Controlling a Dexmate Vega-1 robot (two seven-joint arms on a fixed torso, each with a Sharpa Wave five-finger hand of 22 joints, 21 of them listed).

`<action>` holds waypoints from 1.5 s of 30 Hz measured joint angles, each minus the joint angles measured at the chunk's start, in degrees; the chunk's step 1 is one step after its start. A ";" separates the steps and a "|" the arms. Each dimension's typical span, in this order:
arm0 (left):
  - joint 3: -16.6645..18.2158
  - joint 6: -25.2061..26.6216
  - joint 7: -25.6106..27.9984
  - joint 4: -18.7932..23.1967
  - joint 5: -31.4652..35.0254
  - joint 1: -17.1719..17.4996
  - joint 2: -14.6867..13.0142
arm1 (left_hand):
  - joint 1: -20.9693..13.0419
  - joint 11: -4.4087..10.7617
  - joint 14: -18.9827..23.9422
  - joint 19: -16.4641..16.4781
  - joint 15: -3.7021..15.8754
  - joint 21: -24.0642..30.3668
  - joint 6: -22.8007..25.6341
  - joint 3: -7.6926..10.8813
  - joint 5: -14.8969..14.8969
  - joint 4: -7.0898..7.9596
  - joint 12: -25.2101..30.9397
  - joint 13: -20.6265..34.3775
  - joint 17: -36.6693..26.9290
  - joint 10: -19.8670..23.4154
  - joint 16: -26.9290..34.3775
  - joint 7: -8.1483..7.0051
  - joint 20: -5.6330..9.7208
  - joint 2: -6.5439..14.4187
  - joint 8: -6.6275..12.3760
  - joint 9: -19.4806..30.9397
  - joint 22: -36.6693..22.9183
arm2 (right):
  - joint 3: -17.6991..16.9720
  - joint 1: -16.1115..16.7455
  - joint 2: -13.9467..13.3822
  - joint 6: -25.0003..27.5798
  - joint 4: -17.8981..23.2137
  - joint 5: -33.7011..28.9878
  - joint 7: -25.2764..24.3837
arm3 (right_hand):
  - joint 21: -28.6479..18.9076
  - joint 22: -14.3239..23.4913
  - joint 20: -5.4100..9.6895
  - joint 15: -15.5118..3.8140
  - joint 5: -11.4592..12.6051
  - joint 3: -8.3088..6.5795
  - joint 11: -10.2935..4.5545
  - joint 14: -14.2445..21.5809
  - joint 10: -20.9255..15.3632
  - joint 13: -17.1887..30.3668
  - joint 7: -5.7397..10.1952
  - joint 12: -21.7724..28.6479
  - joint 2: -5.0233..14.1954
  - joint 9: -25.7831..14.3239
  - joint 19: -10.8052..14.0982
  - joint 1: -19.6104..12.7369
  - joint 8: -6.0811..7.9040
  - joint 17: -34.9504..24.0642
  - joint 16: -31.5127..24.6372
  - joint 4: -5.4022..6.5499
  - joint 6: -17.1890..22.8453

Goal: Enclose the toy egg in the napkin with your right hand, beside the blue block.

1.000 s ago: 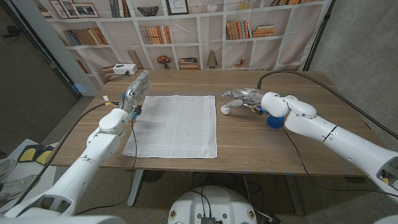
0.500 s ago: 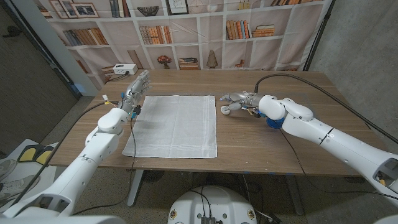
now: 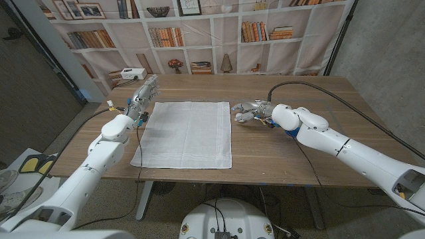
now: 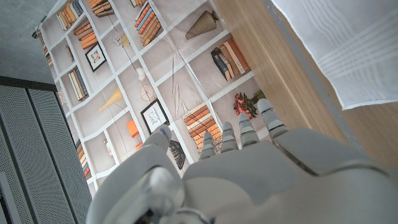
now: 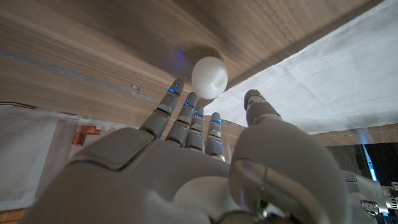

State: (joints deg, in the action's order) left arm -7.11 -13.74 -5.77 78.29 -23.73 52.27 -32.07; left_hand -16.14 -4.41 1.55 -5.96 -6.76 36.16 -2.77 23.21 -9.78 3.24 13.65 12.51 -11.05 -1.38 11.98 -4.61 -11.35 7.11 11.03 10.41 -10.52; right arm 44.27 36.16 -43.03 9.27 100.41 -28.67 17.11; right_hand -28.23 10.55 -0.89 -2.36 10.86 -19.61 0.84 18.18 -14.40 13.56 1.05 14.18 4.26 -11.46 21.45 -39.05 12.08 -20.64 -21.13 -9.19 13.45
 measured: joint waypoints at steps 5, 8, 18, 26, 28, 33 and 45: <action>0.13 -0.08 -0.28 0.00 -0.17 0.00 -0.25 | 0.00 0.00 0.00 0.00 0.00 0.00 0.00 0.00 0.00 0.00 0.00 0.00 0.00 0.00 0.00 0.00 0.00 0.00 0.00 0.00 0.00 | 0.27 0.35 0.39 0.11 -0.35 -0.94 -1.51 | -2.98 0.27 1.06 -0.05 0.45 0.64 -0.42 3.61 -2.52 -0.23 0.48 0.24 -0.27 0.00 6.78 -4.70 0.44 -0.74 -2.18 -0.64 2.19; 0.25 -0.11 -0.41 0.05 -0.33 0.18 -0.38 | 0.01 0.00 0.00 0.00 0.00 0.00 0.00 0.00 0.00 0.00 0.00 0.01 0.00 0.00 0.00 0.00 0.00 -0.01 0.00 0.00 0.00 | 0.55 0.81 0.67 0.57 -0.59 -1.85 -2.62 | -4.44 0.53 1.96 -0.22 0.83 0.71 -0.69 4.66 -2.78 -0.26 0.78 0.24 -0.63 0.00 9.68 -7.18 0.44 -1.04 -2.88 -0.71 2.83; 0.70 -0.18 -0.58 0.89 -0.56 0.94 -0.74 | 0.45 0.00 0.00 0.22 0.00 -0.44 0.22 0.00 0.00 0.00 0.00 0.01 0.00 0.00 0.00 0.22 -0.21 0.01 0.00 0.00 0.00 | 1.24 1.85 1.00 2.02 -1.27 -4.35 -4.83 | -10.37 2.10 4.57 -0.31 1.78 0.55 -1.56 9.75 -4.87 -0.26 1.39 0.24 -0.65 -0.01 17.63 -15.86 0.67 -3.31 -6.60 -1.04 5.52; 1.07 -0.18 -0.57 1.69 -0.81 1.63 -0.95 | 0.45 0.00 0.00 0.22 0.00 -0.44 0.21 0.00 0.00 0.00 -0.37 0.01 0.00 0.00 0.00 0.21 -0.21 0.00 0.00 0.00 0.00 | 1.16 3.46 1.00 2.61 -1.90 -5.34 -7.58 | -22.10 6.58 5.61 5.05 0.86 1.40 -1.25 18.30 -15.69 2.14 0.88 5.36 -1.22 -1.20 22.92 -24.25 4.27 -13.82 -19.53 -0.70 17.83; 1.16 -0.18 -0.57 1.92 -0.85 1.82 -1.00 | 0.45 0.00 0.00 0.21 0.00 -0.44 0.21 0.00 0.00 0.00 -0.38 0.01 0.00 0.00 0.00 0.21 -0.21 0.00 0.00 0.00 -0.25 | 0.80 4.24 0.96 2.00 -2.29 -5.41 -9.99 | -25.93 7.14 5.76 6.30 0.27 1.76 -1.04 19.55 -19.67 3.56 0.38 7.64 -2.81 -2.26 23.48 -25.84 5.74 -18.30 -23.71 -0.77 22.22; 1.23 -0.06 -0.57 2.25 -0.87 2.01 -1.05 | 0.75 0.00 0.00 0.21 0.00 -0.44 0.21 0.00 0.00 0.00 -0.38 0.01 0.00 0.00 0.00 0.21 -0.21 -0.30 0.00 0.00 -0.31 | -0.12 5.84 1.01 -0.08 -3.33 -5.59 -15.20 | -35.00 8.91 5.98 6.97 -0.44 1.40 -0.85 21.46 -24.85 8.14 -0.85 14.14 -6.05 -5.02 24.33 -29.08 8.96 -23.10 -26.29 -0.41 31.05; 1.26 0.16 -0.63 2.52 -0.87 2.13 -1.08 | 0.98 0.00 0.00 0.21 0.00 -0.44 0.21 0.00 0.00 0.00 -0.38 0.02 0.00 0.00 0.00 0.21 -0.21 -0.07 0.00 0.00 -0.30 | -2.80 8.68 2.12 -7.28 -5.51 -7.18 -33.08 | -39.39 9.54 5.57 7.14 -0.54 0.36 -0.96 22.05 -27.40 10.59 -2.19 16.92 -7.02 -5.32 24.27 -30.05 10.00 -23.40 -23.56 -0.05 34.69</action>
State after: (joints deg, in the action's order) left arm -5.86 -13.58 -6.40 80.81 -24.59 54.40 -33.15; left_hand -15.17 -4.41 1.55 -5.75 -6.76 35.71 -2.56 23.21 -9.78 3.24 13.27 12.52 -11.05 -1.38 11.98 -4.40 -11.56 7.04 11.03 10.41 -10.82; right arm 41.47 44.83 -40.91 2.00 94.90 -35.84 -15.96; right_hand -67.62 20.09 4.68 4.78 10.32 -19.25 -0.12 40.23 -41.80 24.15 -1.14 31.10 -2.76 -16.78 45.72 -69.10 22.08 -44.04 -44.69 -9.24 48.14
